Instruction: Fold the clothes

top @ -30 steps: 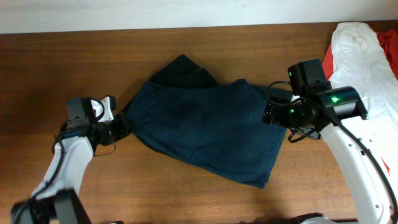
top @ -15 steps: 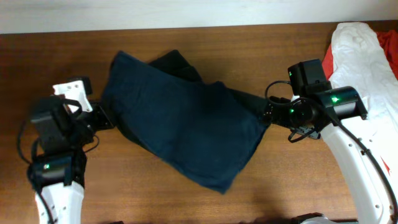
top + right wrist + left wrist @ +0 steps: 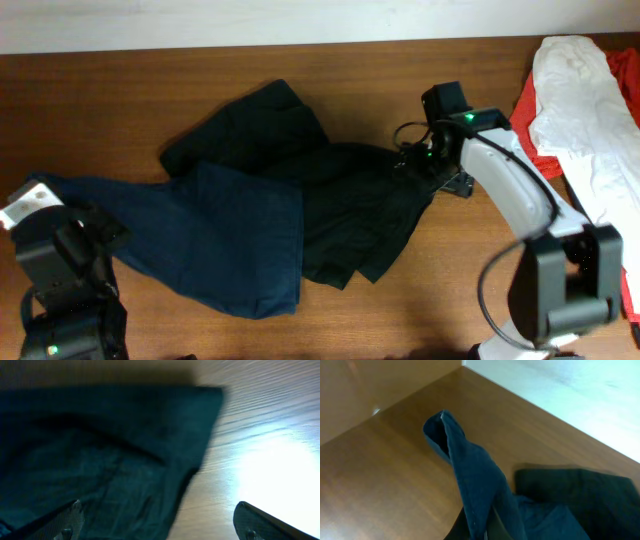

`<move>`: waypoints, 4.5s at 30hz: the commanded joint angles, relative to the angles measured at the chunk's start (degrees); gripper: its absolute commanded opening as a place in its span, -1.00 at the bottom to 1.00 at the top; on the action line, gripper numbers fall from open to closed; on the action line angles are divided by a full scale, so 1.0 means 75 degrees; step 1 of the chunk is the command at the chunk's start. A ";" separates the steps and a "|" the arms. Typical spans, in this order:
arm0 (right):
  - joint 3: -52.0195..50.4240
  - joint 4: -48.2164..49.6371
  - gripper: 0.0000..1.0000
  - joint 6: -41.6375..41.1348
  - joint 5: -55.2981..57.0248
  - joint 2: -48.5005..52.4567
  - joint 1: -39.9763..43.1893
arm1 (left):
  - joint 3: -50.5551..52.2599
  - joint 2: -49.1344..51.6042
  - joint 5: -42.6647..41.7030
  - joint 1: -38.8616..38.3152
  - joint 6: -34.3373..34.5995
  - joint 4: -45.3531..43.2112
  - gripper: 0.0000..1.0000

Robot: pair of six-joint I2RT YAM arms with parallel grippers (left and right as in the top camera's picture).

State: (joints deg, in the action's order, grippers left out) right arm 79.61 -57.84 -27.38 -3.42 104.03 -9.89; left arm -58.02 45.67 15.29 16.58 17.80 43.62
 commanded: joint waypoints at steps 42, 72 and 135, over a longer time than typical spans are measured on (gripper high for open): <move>-0.0393 -0.0227 0.97 0.2119 -0.2192 0.1425 0.1174 | -0.0184 0.0653 0.0472 0.0064 0.0487 0.0289 -0.89; 0.7644 -0.4336 0.97 0.1070 -0.1617 0.1419 0.7889 | -0.0163 0.1894 -0.0341 0.0061 0.0545 0.0501 -0.89; 0.5648 -0.4575 0.99 0.3223 -0.2433 0.2165 0.1550 | -0.0163 0.1999 -0.1268 0.0064 0.0539 0.0367 -0.76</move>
State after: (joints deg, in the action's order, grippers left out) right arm 125.25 -93.82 -5.21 -20.14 120.81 11.55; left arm -58.19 60.47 7.25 16.91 21.08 46.65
